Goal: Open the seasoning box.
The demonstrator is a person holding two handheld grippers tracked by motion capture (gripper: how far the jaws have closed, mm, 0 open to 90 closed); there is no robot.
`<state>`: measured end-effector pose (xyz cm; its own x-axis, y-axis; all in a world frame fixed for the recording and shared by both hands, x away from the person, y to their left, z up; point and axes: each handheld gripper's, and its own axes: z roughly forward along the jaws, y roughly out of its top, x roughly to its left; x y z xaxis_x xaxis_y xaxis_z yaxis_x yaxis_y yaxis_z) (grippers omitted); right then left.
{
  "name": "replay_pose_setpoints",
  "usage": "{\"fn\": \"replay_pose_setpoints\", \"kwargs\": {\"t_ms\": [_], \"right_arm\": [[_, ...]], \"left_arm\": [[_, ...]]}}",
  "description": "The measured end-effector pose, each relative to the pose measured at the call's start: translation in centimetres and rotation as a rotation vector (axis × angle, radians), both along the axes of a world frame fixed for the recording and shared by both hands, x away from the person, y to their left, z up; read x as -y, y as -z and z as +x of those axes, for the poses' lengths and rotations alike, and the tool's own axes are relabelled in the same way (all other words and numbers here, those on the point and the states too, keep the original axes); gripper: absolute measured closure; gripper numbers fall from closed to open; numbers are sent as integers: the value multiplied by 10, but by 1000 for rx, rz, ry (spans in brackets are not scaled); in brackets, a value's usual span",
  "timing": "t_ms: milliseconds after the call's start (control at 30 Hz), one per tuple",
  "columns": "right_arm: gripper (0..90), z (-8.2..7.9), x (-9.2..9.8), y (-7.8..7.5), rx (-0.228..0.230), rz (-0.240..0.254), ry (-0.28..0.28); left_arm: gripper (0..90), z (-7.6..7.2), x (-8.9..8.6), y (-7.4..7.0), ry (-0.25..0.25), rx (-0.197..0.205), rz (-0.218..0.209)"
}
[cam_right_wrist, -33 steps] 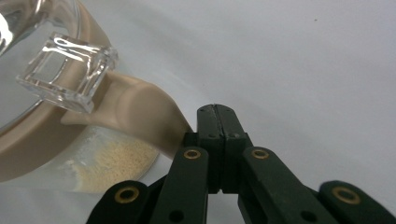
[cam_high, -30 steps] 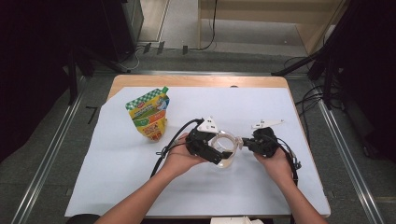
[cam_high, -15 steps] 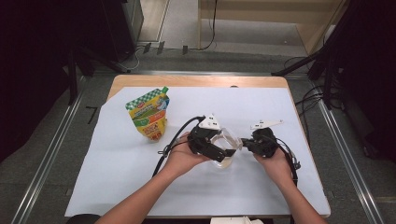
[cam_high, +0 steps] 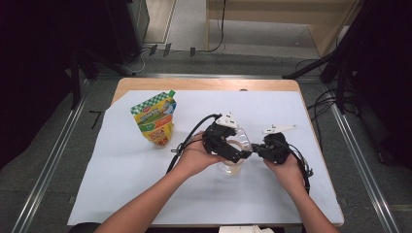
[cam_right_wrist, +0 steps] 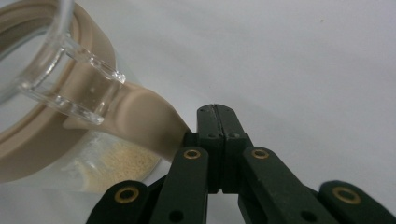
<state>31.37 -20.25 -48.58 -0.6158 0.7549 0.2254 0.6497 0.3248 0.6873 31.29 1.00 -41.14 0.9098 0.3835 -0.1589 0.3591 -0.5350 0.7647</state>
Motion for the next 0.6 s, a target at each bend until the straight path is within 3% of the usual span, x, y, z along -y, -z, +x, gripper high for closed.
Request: {"fn": "replay_pose_setpoints", "kwargs": {"t_ms": [367, 600], "right_arm": [[900, 0, 2, -1, -3, 19, -2], [900, 0, 6, -4, 11, 38, 10]], "left_arm": [[122, 7, 14, -2, 10, -2, -18], [122, 13, 19, -1, 26, -29, -28]]}}
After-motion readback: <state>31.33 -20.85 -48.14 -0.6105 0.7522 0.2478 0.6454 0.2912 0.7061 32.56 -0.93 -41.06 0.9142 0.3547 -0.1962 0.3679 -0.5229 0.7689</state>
